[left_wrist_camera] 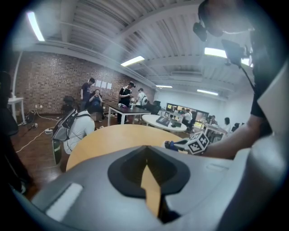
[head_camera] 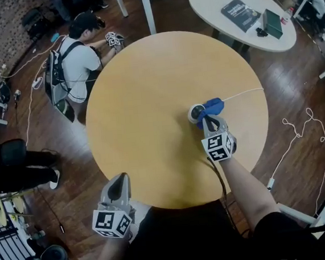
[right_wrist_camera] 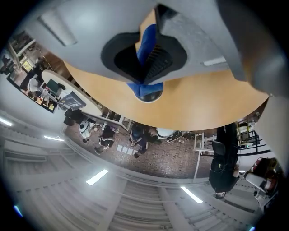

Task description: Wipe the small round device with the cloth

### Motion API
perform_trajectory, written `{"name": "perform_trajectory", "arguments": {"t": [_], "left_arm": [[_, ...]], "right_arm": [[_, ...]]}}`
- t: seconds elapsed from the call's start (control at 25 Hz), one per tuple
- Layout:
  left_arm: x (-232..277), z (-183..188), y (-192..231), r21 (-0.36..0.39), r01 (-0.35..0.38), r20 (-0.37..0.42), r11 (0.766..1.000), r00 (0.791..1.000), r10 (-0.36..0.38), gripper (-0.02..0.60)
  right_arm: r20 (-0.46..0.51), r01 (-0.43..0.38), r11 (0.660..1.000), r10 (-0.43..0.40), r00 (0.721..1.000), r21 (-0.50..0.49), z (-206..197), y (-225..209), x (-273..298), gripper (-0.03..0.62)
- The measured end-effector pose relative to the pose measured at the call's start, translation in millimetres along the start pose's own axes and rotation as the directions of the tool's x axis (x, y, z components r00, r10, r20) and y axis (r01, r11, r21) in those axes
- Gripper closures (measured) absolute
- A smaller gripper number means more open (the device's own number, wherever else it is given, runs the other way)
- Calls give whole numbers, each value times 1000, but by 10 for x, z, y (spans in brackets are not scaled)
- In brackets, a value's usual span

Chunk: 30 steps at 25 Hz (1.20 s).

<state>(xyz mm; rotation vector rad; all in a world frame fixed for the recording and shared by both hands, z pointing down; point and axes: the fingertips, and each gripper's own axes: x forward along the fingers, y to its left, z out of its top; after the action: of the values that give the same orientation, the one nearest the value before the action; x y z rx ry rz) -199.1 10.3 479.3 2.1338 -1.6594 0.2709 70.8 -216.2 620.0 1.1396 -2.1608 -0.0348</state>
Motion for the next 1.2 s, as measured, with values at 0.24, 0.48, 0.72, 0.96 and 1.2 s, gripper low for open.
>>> {"name": "perform_trajectory", "arguments": {"t": [0.24,0.48,0.72,0.96,1.2], "left_arm": [[-22,24,18,-14,-9,-3,1000,1000,9,578],[22,51,-38,-7,7,-2,1000,1000,-7,578],[84,40,-132,-7,15,5,1000,1000,-15,578],[132,34,-132,-11,23,11,1000,1000,-23,577],[113,15,-101,-11,21,2,1000,1000,-21,578]], "right_arm": [[-91,-82,996,79,993,-23,-139,238,117,576],[-142,-132,991,127,982,-23,-197,421,238,576],[-101,-199,980,197,975,-4,-227,521,20,576],[36,85,994,-88,995,75,51,-105,-267,576],[101,35,999,-32,994,-28,462,-107,-64,576]]}}
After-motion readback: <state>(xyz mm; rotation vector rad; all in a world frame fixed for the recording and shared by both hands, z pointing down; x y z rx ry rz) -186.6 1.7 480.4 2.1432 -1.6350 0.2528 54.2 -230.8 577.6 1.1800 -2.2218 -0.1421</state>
